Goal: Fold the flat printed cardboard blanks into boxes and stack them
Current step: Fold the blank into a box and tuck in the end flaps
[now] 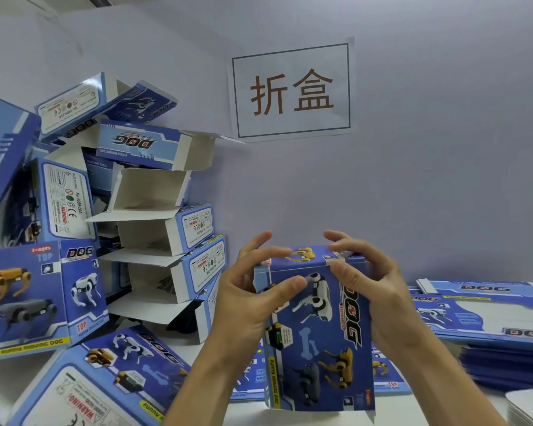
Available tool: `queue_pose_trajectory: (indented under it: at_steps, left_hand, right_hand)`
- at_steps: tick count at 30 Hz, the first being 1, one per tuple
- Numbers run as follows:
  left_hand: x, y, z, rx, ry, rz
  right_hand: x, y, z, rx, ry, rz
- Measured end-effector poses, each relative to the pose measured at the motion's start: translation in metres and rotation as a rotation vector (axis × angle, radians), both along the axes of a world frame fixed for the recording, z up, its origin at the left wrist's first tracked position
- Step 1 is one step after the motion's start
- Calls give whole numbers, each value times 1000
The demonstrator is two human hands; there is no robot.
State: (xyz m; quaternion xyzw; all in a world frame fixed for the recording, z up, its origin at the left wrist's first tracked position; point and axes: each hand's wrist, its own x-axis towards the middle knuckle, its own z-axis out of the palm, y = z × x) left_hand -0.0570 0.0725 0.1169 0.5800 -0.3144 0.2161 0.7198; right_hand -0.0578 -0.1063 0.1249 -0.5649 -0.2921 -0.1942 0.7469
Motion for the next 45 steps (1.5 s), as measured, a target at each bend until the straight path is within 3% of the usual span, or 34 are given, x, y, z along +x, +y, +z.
queue_pose_trajectory:
  at_steps: [4,8,12,17,19,23,24,26,30,34,36,40,45]
  left_hand:
    - [-1,2,2,8,-31,-15]
    - [1,2,2,24,-41,31]
    - [6,0,4,-95,21,174]
    - [18,9,3,-418,102,454]
    - [22,15,2,-560,101,570]
    - [29,20,-4,-739,216,684]
    - [30,19,-4,-792,268,651]
    - [30,13,-4,-853,374,521]
    - [27,-5,-9,-679,565,151]
    - [17,-15,-15,-168,683,11]
    - [14,-16,-15,-55,620,110]
    - [14,-4,-8,-7,374,320]
    - [11,4,-5,-13,243,176]
  right_hand:
    - [0,-4,0,49,33,119]
    - [1,-5,0,55,37,95]
    - [1,6,0,-93,-76,-305]
    - [3,24,-8,-180,-235,-666]
    - [3,24,-6,-306,-171,-509]
    - [-5,35,-3,-822,358,57]
    - [-2,39,-8,-838,443,84]
    - [2,49,-16,-623,550,36]
    - [15,53,-25,-38,606,58]
    - [28,24,-27,336,448,-33]
    - [32,5,-28,292,439,-117]
    - [33,-25,-31,-126,473,-146]
    - [23,-21,-34,-501,428,49]
